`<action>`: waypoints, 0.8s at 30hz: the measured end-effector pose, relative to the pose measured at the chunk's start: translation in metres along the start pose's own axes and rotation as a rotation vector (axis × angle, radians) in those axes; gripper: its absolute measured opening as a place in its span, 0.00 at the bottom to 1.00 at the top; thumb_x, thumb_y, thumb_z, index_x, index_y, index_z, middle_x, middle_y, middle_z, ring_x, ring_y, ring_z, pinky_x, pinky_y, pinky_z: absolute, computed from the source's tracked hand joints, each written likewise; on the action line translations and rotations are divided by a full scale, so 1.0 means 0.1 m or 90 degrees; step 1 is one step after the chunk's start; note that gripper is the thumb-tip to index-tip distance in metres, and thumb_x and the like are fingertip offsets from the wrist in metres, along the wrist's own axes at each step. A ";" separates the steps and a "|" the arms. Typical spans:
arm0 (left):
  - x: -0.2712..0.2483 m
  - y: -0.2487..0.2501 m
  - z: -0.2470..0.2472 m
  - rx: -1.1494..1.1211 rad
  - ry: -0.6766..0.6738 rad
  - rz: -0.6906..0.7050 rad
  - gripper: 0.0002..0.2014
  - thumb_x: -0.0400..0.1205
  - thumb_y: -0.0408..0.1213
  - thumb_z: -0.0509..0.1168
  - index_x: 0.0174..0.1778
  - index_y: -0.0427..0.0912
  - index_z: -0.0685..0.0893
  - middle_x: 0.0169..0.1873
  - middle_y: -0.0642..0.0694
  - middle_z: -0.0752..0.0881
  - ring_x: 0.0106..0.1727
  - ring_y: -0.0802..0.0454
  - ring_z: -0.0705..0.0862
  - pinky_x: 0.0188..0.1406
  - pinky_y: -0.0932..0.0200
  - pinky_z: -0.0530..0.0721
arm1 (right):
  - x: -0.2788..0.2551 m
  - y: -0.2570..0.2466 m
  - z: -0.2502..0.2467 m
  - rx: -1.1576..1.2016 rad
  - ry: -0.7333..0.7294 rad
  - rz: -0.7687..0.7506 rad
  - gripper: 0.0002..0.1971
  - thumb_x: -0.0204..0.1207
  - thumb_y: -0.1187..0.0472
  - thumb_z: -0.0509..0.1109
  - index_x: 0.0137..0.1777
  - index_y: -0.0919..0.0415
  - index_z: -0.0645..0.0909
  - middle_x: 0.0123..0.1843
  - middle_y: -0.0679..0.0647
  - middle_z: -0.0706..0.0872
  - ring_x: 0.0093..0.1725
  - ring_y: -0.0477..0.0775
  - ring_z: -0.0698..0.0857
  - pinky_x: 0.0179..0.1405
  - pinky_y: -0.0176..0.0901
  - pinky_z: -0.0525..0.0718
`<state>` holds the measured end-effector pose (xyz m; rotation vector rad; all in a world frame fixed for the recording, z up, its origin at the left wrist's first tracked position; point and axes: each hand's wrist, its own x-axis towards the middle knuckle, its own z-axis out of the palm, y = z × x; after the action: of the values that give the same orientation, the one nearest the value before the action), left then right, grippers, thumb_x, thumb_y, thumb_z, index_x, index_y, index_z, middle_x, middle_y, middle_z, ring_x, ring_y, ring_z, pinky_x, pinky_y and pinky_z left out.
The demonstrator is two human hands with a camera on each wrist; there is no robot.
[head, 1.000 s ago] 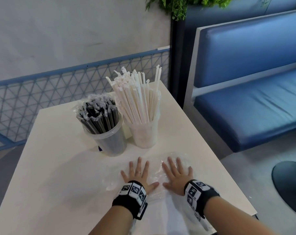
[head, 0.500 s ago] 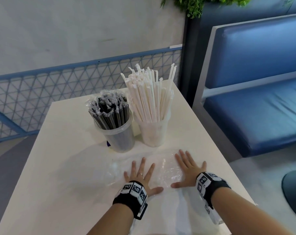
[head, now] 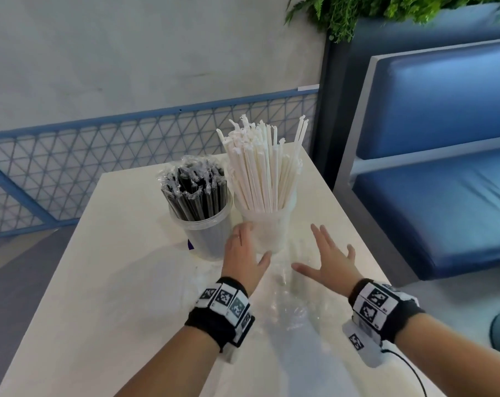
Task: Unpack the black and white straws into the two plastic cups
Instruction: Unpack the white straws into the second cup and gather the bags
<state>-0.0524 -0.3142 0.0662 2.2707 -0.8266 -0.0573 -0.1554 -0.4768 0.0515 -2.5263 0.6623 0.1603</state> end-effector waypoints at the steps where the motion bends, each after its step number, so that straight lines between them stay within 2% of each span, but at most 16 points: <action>1: 0.13 0.10 -0.08 -0.066 0.064 -0.013 0.36 0.72 0.37 0.72 0.73 0.37 0.62 0.70 0.38 0.68 0.71 0.40 0.71 0.72 0.48 0.70 | 0.05 -0.10 -0.15 0.045 0.034 -0.027 0.52 0.67 0.29 0.62 0.82 0.52 0.39 0.85 0.52 0.44 0.82 0.50 0.59 0.80 0.65 0.48; 2: 0.26 0.16 -0.14 -0.104 0.095 -0.038 0.41 0.71 0.37 0.74 0.75 0.35 0.58 0.73 0.37 0.64 0.74 0.39 0.67 0.75 0.47 0.68 | 0.11 -0.18 -0.29 0.083 0.057 -0.056 0.52 0.68 0.32 0.65 0.82 0.53 0.41 0.85 0.51 0.47 0.82 0.51 0.59 0.80 0.65 0.52; 4: 0.52 0.23 -0.22 -0.154 0.098 -0.100 0.52 0.67 0.40 0.78 0.79 0.34 0.50 0.77 0.36 0.59 0.79 0.40 0.60 0.79 0.45 0.61 | 0.24 -0.31 -0.52 0.150 0.076 -0.106 0.53 0.66 0.36 0.71 0.82 0.54 0.42 0.85 0.51 0.50 0.82 0.51 0.59 0.80 0.60 0.60; 6: 0.74 0.25 -0.31 -0.239 0.075 -0.139 0.58 0.63 0.43 0.80 0.79 0.37 0.47 0.77 0.38 0.63 0.79 0.42 0.62 0.79 0.42 0.63 | 0.39 -0.40 -0.69 0.207 0.066 -0.125 0.56 0.64 0.40 0.75 0.82 0.54 0.43 0.85 0.50 0.51 0.81 0.51 0.60 0.78 0.49 0.62; 10: 0.96 0.16 -0.40 -0.329 -0.010 -0.174 0.57 0.52 0.44 0.85 0.74 0.40 0.60 0.66 0.45 0.79 0.68 0.48 0.78 0.71 0.42 0.75 | 0.65 -0.50 -0.83 0.272 0.017 -0.154 0.57 0.61 0.47 0.81 0.82 0.52 0.45 0.79 0.43 0.60 0.77 0.43 0.62 0.72 0.39 0.61; 12: 1.06 0.08 -0.42 -0.325 -0.025 -0.154 0.60 0.45 0.51 0.85 0.73 0.42 0.64 0.64 0.47 0.81 0.66 0.51 0.80 0.68 0.43 0.78 | 0.80 -0.52 -0.84 0.330 0.000 -0.158 0.58 0.59 0.51 0.83 0.82 0.51 0.48 0.77 0.44 0.67 0.76 0.45 0.67 0.71 0.39 0.65; 14: 1.09 0.05 -0.41 -0.334 -0.048 -0.146 0.62 0.42 0.53 0.84 0.73 0.42 0.65 0.63 0.48 0.82 0.66 0.52 0.80 0.67 0.48 0.79 | 0.90 -0.58 -0.81 0.399 0.005 -0.154 0.59 0.53 0.51 0.86 0.81 0.50 0.51 0.74 0.46 0.72 0.73 0.48 0.73 0.67 0.41 0.73; 16: 1.09 0.09 -0.39 -0.353 -0.074 -0.154 0.62 0.42 0.50 0.82 0.74 0.44 0.65 0.62 0.49 0.82 0.64 0.52 0.80 0.64 0.51 0.80 | 0.97 -0.65 -0.76 0.431 0.026 -0.162 0.60 0.50 0.51 0.87 0.79 0.51 0.54 0.71 0.46 0.75 0.70 0.47 0.76 0.66 0.44 0.77; 18: 1.07 0.10 -0.34 -0.373 -0.078 -0.158 0.60 0.42 0.48 0.80 0.74 0.47 0.65 0.58 0.51 0.82 0.60 0.55 0.81 0.61 0.52 0.81 | 0.98 -0.73 -0.69 0.421 0.049 -0.169 0.57 0.52 0.57 0.87 0.79 0.52 0.54 0.68 0.46 0.76 0.66 0.47 0.77 0.65 0.44 0.76; 21: 1.06 0.07 -0.25 -0.376 -0.053 -0.145 0.55 0.47 0.42 0.81 0.73 0.47 0.65 0.52 0.58 0.81 0.55 0.59 0.81 0.57 0.56 0.81 | 0.99 -0.78 -0.60 0.398 0.101 -0.171 0.53 0.57 0.57 0.85 0.77 0.52 0.54 0.63 0.50 0.79 0.61 0.50 0.79 0.62 0.46 0.78; 23: 1.07 0.07 -0.21 -0.364 -0.030 -0.145 0.49 0.56 0.33 0.82 0.72 0.47 0.64 0.50 0.59 0.81 0.54 0.59 0.81 0.56 0.56 0.81 | 1.01 -0.77 -0.58 0.422 0.122 -0.178 0.48 0.60 0.57 0.83 0.76 0.52 0.57 0.59 0.47 0.79 0.58 0.48 0.79 0.58 0.40 0.79; 24: 1.09 0.08 -0.21 -0.360 -0.014 -0.141 0.47 0.59 0.32 0.81 0.72 0.47 0.64 0.51 0.58 0.81 0.54 0.59 0.81 0.56 0.56 0.83 | 1.02 -0.77 -0.58 0.440 0.122 -0.181 0.46 0.61 0.58 0.83 0.75 0.53 0.59 0.57 0.44 0.79 0.57 0.46 0.79 0.55 0.35 0.79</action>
<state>0.0355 -0.3689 0.1070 1.8124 -0.4841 -0.3708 -0.0299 -0.4930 0.1124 -1.9391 0.3353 -0.3589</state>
